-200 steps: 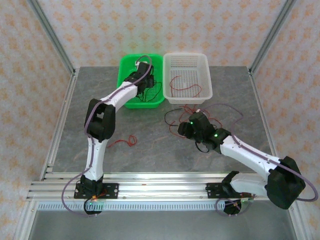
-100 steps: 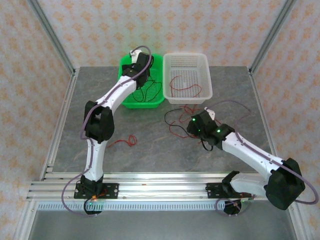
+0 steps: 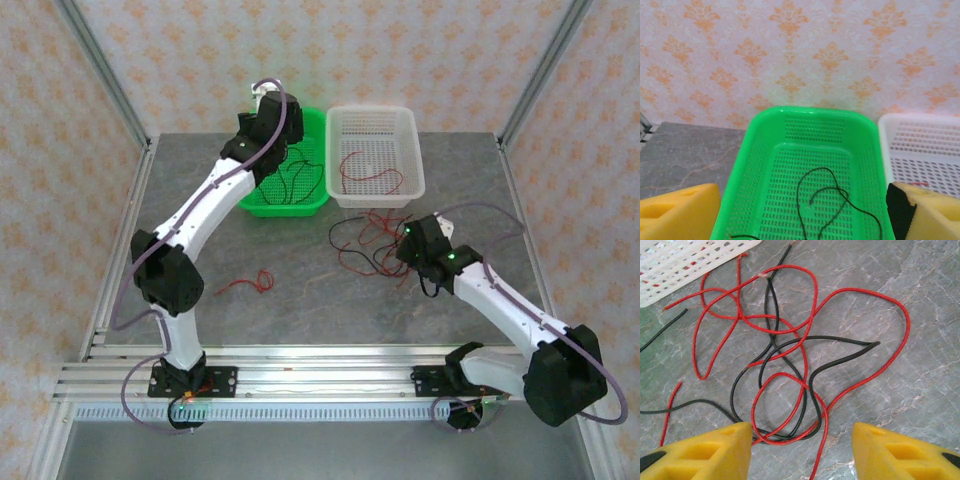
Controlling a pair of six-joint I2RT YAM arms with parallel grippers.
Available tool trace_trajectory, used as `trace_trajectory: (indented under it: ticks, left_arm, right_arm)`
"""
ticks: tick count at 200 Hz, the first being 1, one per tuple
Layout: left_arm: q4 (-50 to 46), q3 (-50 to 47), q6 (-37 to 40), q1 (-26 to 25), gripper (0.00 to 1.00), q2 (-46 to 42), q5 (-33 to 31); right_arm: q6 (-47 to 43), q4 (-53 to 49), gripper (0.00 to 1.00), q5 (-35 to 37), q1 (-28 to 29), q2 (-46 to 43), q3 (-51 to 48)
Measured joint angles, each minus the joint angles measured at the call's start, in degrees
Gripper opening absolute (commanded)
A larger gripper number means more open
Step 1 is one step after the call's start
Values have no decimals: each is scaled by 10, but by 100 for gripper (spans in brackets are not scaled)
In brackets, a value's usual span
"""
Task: Untangle the cables
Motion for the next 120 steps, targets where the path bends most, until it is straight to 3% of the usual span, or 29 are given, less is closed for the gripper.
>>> trace_trajectory:
  ticks: [36,65,120]
  left_arm:
    - [3,-78,-6,-34,87,-82,28]
    - [11,-165,-33,-61,86,-157,51]
    - [30,-325,-96,-69,85,-251,76]
  right_arm:
    - [-9,14,45,-44,2,6,-1]
    - [-9,27,42,-68,35,26,-1]
    - [-6,60,29,-84,57,99,-1]
